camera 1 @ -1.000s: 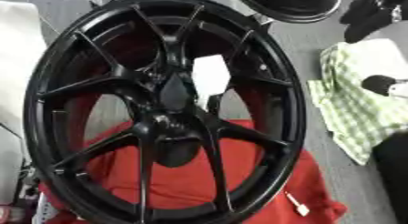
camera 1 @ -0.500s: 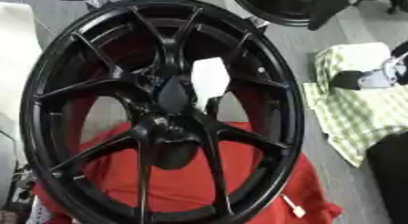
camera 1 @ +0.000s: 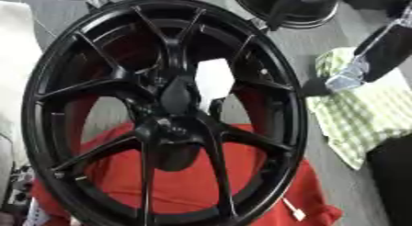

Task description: Pull the pin out of the wheel hub.

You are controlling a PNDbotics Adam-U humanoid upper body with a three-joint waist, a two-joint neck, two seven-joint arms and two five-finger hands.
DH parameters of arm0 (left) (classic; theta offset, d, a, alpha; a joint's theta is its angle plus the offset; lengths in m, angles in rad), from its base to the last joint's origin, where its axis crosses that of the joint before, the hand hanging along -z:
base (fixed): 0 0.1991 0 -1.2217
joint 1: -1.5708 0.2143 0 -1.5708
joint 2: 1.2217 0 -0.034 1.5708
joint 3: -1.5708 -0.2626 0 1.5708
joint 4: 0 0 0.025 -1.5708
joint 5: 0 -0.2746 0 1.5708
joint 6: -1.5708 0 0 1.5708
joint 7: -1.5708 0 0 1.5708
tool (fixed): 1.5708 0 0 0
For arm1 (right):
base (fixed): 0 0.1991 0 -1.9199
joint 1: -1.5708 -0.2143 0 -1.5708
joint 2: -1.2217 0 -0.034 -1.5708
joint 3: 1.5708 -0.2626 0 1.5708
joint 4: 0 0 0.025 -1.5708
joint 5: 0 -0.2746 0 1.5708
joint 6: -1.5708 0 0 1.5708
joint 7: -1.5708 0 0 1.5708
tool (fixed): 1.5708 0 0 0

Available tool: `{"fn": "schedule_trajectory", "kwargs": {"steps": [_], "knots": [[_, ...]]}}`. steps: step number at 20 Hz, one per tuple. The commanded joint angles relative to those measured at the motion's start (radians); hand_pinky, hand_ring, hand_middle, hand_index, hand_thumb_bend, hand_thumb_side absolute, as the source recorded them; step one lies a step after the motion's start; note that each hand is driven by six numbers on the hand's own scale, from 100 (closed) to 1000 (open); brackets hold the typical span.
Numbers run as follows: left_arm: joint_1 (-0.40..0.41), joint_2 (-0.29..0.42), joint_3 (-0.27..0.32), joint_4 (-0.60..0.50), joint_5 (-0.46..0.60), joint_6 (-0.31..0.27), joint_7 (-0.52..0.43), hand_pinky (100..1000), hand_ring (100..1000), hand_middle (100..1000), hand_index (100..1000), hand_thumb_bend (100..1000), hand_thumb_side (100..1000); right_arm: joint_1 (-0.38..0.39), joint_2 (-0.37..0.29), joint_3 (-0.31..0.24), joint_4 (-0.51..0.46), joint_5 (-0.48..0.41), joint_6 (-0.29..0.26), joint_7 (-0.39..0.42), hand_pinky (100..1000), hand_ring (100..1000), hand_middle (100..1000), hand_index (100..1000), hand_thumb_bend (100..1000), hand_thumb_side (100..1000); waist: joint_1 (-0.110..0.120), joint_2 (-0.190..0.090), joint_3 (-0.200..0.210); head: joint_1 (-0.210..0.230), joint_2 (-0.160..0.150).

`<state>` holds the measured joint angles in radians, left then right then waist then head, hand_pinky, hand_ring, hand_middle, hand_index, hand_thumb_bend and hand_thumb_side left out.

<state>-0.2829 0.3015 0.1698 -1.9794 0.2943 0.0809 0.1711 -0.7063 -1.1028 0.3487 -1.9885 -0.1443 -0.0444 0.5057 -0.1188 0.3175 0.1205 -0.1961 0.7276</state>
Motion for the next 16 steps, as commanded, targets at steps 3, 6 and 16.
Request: {"fn": "schedule_trajectory", "kwargs": {"steps": [3, 6, 16], "knots": [[0.003, 0.029, 0.005, -0.021, 0.004, 0.005, 0.008, 716, 593, 555, 654, 100, 771, -0.075, 0.094, 0.001, 0.009, 0.006, 0.129, 0.095, 924, 868, 745, 843, 547, 265, 0.004, -0.041, -0.019, 0.011, 0.010], [0.018, 0.034, 0.010, -0.021, 0.003, 0.009, 0.015, 716, 592, 554, 653, 100, 772, -0.117, 0.145, 0.001, 0.044, 0.031, 0.176, 0.125, 931, 878, 756, 844, 554, 261, 0.003, -0.052, -0.036, 0.017, 0.028], [0.060, 0.044, 0.029, -0.021, -0.010, 0.011, 0.040, 716, 590, 553, 652, 100, 772, -0.186, 0.394, -0.022, 0.125, 0.081, 0.269, 0.177, 948, 886, 754, 842, 503, 249, 0.008, -0.080, -0.099, 0.068, 0.042]]}}
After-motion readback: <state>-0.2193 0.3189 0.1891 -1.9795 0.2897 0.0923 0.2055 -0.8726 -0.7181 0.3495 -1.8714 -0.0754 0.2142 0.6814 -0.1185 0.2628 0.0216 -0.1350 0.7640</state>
